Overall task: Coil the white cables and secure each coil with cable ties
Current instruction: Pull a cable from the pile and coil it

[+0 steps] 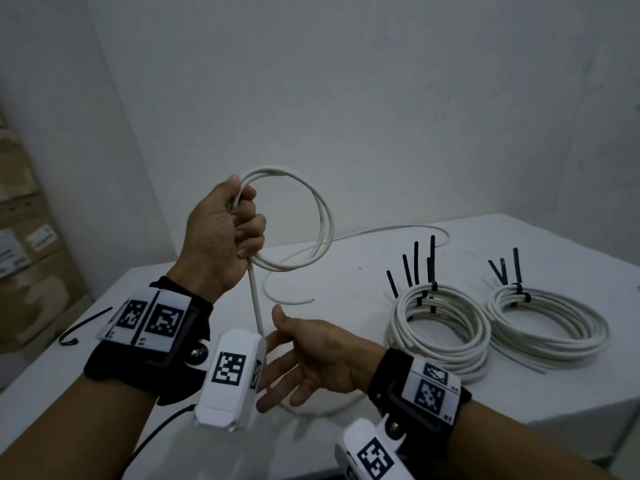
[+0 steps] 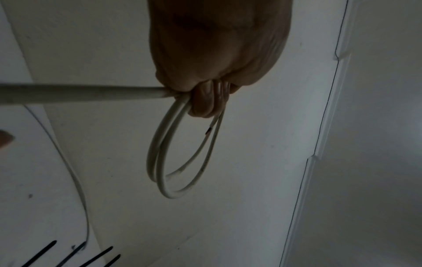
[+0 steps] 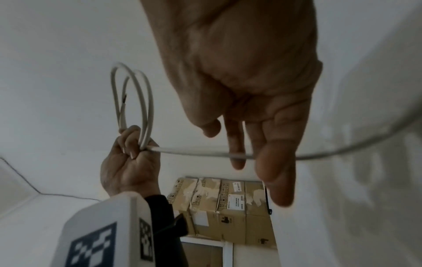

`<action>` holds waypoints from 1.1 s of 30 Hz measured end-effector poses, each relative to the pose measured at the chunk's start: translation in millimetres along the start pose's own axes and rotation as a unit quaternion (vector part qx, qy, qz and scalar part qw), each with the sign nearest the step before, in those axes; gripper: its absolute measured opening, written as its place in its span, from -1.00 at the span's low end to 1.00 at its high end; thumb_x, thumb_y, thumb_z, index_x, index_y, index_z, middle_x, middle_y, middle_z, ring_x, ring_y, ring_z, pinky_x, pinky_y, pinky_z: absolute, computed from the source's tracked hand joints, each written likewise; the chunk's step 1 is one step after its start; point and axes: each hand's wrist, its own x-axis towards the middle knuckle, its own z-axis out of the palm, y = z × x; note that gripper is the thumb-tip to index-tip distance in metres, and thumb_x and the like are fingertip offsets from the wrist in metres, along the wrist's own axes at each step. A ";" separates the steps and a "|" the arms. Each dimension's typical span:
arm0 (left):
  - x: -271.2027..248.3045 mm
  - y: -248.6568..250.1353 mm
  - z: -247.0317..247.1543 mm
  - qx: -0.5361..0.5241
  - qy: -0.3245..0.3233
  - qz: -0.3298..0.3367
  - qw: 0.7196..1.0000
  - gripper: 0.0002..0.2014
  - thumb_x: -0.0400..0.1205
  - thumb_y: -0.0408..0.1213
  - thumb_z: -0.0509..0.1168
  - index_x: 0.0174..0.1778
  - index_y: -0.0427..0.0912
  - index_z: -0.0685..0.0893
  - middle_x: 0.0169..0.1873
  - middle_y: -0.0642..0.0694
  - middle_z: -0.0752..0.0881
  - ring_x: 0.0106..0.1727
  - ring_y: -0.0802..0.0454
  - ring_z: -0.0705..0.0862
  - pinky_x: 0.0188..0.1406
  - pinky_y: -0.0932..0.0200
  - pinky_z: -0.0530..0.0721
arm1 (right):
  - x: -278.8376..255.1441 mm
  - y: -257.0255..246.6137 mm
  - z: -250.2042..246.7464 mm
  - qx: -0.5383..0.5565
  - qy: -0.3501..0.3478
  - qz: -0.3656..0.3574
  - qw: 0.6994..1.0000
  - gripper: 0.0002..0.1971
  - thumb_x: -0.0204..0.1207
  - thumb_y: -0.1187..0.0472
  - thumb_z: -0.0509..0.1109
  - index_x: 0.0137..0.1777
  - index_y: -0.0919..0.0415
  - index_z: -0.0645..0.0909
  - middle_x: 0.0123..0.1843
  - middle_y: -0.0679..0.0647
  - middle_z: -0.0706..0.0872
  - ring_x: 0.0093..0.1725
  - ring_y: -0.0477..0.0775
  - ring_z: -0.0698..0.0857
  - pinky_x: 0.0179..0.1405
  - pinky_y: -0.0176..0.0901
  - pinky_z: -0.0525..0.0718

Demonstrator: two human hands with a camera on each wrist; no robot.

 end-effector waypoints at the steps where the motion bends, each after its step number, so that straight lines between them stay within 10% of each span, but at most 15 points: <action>1: -0.9 1.8 -2.4 0.003 -0.002 -0.007 1.000 -0.67 0.76 -0.13 0.03 -0.31 -0.12 0.46 -0.68 0.11 0.26 -0.72 0.22 0.18 -0.85 0.37 0.11 | -0.2 -1.5 -0.2 0.014 0.018 -0.004 1.000 -0.45 0.60 -0.30 0.07 -0.03 0.21 0.56 -0.16 0.26 0.77 -0.23 0.21 0.78 -0.48 -0.21 0.72; 4: -5.7 5.4 -11.6 0.023 -0.001 -0.023 0.999 -0.68 0.76 -0.13 0.04 -0.30 -0.13 0.46 -0.68 0.11 0.24 -0.72 0.23 0.18 -0.84 0.39 0.09 | 11.0 -7.6 3.8 0.162 0.122 -0.085 0.975 -0.79 0.62 0.17 0.33 -0.12 0.34 0.55 -0.26 0.29 0.67 -0.37 0.14 0.74 -0.30 -0.11 0.80; 7: -12.6 2.1 -24.2 0.034 0.018 -0.031 0.999 -0.68 0.76 -0.12 0.05 -0.29 -0.14 0.47 -0.68 0.11 0.24 -0.72 0.23 0.18 -0.85 0.39 0.09 | 23.8 -24.8 4.4 0.311 0.248 -0.231 0.888 -0.82 0.50 0.58 0.25 -0.29 0.39 0.50 -0.37 0.27 0.56 -0.42 0.11 0.61 -0.28 -0.15 0.76; 12: -23.5 2.7 -49.6 0.014 0.045 -0.048 0.998 -0.68 0.76 -0.12 0.05 -0.29 -0.14 0.46 -0.69 0.11 0.24 -0.74 0.23 0.19 -0.87 0.40 0.10 | 10.4 -53.2 -1.0 0.428 0.263 -0.345 0.793 -0.76 0.65 0.46 0.01 -0.22 0.33 0.41 -0.31 0.24 0.53 -0.40 0.11 0.54 -0.36 -0.09 0.64; 20: -32.3 -15.3 -55.8 0.045 0.003 -0.096 0.994 -0.68 0.75 -0.10 0.07 -0.27 -0.16 0.49 -0.66 0.10 0.22 -0.73 0.23 0.16 -0.84 0.46 0.06 | -10.3 -51.0 -10.9 0.032 0.270 -0.325 0.906 -0.80 0.69 0.25 0.16 0.14 0.18 0.61 -0.50 0.01 0.44 -0.60 -0.03 0.37 -0.55 -0.24 0.46; 30: -27.6 -36.2 -27.7 0.083 -0.015 -0.096 0.992 -0.70 0.75 -0.13 0.09 -0.25 -0.18 0.49 -0.62 0.09 0.19 -0.69 0.23 0.12 -0.73 0.45 -0.01 | -31.2 -55.9 -34.3 -0.063 0.378 -0.383 0.841 -0.82 0.47 0.33 0.35 -0.10 0.16 0.80 -0.56 -0.02 0.56 -0.58 0.05 0.51 -0.52 -0.03 0.67; 33: -25.1 -42.0 -20.8 0.088 -0.018 -0.095 0.991 -0.70 0.75 -0.14 0.10 -0.26 -0.18 0.50 -0.62 0.09 0.19 -0.69 0.23 0.12 -0.70 0.43 -0.04 | -31.7 -50.8 -43.5 -0.097 0.390 -0.394 0.826 -0.82 0.50 0.28 0.37 -0.08 0.11 0.81 -0.54 -0.10 0.58 -0.58 -0.02 0.48 -0.61 -0.23 0.54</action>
